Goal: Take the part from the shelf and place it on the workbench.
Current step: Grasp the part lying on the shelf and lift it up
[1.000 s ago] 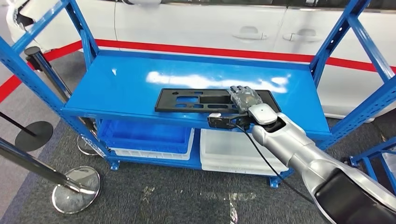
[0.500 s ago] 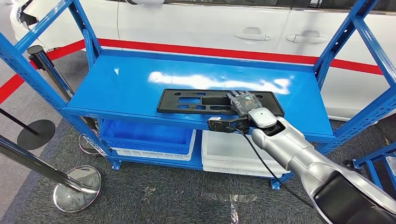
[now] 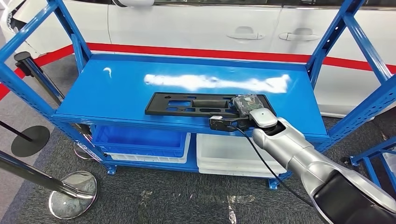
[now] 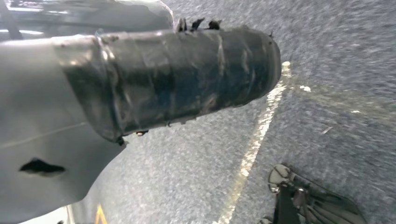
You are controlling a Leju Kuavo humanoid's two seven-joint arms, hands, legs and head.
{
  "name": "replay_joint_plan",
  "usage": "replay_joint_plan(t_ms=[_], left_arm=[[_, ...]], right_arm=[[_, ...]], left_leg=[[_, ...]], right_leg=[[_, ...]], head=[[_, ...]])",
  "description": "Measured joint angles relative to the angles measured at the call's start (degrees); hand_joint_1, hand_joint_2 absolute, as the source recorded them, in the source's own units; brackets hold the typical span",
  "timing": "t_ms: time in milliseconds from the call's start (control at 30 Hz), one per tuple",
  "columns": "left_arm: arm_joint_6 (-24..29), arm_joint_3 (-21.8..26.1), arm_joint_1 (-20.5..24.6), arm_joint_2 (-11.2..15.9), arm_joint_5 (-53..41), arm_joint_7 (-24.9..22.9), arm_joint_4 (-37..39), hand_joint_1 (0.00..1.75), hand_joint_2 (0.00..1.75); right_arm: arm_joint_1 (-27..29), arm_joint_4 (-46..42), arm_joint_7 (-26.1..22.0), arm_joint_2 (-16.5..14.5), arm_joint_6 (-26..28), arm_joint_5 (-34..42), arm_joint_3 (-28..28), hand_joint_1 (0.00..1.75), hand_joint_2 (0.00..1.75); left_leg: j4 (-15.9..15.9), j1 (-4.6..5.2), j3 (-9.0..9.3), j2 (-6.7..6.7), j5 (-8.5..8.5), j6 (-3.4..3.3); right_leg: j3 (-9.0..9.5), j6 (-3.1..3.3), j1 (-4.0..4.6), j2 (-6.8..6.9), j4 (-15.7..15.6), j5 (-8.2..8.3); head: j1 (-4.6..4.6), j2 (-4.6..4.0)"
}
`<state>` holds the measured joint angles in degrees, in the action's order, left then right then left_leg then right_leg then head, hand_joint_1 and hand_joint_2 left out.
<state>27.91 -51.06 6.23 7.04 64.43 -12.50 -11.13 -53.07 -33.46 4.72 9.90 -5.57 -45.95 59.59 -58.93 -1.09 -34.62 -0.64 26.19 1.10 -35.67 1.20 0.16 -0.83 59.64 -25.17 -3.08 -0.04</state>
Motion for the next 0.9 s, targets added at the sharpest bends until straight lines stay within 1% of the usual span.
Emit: replay_joint_plan(t_ms=[200,900], left_arm=[[0.0,0.0,0.0,0.0,0.0,0.0,0.0,0.00,0.00],[0.0,0.0,0.0,0.4,0.1,0.9,0.0,0.00,0.00]], right_arm=[[-0.2,0.1,0.1,0.0,0.1,0.1,-0.5,1.75,1.75],[-0.1,0.4,-0.4,0.0,0.7,-0.3,-0.7,1.75,1.75]], left_leg=[[0.0,0.14,0.19,0.00,0.19,-0.35],[0.4,0.24,0.54,-0.02,0.19,-0.47]], right_leg=[[0.47,-0.34,-0.10,0.03,-0.5,0.06],[0.61,-0.37,-0.15,0.05,-0.7,0.03]], head=[[0.00,0.00],[-0.03,0.00]])
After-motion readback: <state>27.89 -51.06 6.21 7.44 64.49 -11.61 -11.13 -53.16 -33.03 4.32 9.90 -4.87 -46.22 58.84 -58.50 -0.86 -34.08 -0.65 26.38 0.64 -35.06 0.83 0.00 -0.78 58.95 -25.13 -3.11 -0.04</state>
